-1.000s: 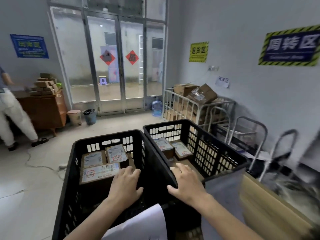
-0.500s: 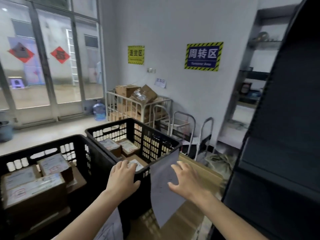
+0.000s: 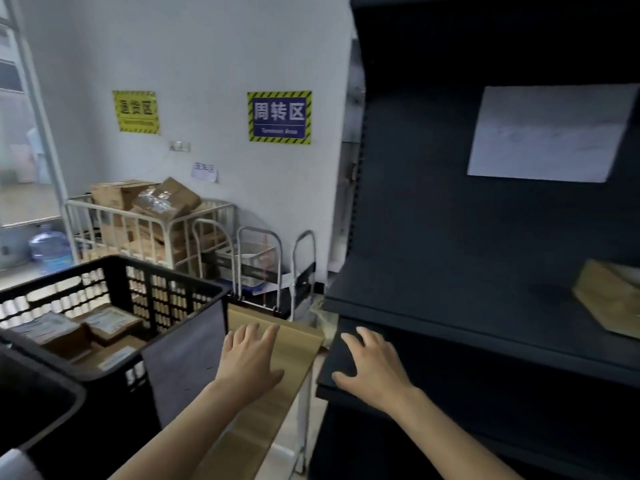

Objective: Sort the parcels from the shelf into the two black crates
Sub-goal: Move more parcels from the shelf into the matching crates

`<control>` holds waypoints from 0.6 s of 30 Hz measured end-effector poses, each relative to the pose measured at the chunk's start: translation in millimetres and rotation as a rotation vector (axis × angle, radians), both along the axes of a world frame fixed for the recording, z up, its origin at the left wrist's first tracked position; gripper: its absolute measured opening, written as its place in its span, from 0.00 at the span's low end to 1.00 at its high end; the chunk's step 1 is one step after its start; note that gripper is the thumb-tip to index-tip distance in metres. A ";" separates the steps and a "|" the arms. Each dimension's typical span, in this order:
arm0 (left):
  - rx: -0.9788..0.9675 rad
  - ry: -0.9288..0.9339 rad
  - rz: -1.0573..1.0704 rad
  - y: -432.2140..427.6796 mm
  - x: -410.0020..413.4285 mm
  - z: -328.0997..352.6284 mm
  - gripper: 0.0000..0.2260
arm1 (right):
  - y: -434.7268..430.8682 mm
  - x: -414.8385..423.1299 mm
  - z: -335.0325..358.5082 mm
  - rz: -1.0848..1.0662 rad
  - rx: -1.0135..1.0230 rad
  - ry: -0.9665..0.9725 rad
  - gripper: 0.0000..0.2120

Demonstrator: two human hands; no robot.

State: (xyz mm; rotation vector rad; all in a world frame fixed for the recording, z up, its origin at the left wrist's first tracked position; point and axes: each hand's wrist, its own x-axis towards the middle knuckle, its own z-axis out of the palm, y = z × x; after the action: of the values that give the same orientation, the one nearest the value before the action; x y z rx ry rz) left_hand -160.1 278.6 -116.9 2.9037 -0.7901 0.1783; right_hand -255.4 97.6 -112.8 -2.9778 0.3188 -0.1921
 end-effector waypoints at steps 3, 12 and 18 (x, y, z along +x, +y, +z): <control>0.003 -0.023 -0.064 -47.3 -24.2 6.8 0.33 | -42.1 -33.8 2.1 -0.061 0.023 -0.007 0.34; -0.024 -0.073 -0.229 -189.1 -104.5 22.4 0.30 | -163.1 -135.9 14.0 -0.194 0.036 -0.065 0.34; -0.023 -0.077 -0.413 -278.4 -155.7 31.8 0.30 | -232.9 -207.7 18.6 -0.331 0.043 -0.094 0.33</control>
State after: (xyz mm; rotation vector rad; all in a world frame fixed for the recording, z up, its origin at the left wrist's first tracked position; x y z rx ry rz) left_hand -315.8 0.2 -85.1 2.6503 -1.3635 0.2528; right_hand -463.2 -135.3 -94.3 -2.8427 0.7917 -0.3541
